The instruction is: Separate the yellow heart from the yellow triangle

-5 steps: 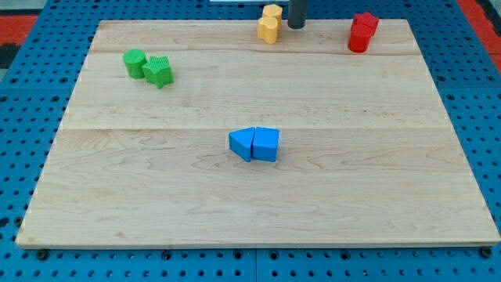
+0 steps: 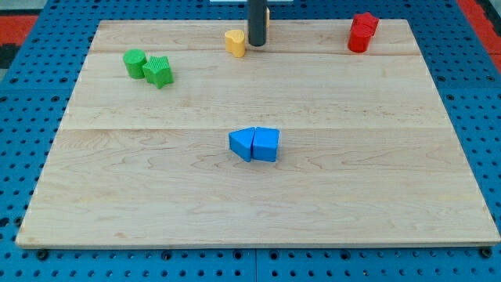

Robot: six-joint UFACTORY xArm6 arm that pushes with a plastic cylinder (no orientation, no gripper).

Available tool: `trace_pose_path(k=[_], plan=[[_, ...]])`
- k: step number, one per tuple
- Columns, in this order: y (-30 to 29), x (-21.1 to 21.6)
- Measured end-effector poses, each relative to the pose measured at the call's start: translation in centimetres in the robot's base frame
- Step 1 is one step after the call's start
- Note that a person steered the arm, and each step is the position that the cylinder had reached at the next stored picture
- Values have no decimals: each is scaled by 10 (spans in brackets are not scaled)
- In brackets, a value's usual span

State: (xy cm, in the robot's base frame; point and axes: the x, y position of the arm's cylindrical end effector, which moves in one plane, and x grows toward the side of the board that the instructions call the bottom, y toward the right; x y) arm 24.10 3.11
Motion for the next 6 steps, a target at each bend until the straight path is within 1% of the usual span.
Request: trace_pose_path(k=[1,2,3,4,5,6], plan=[[53,-44],[49,-49],[-15,-38],[-67,-3],[-71,-4],[-51,8]])
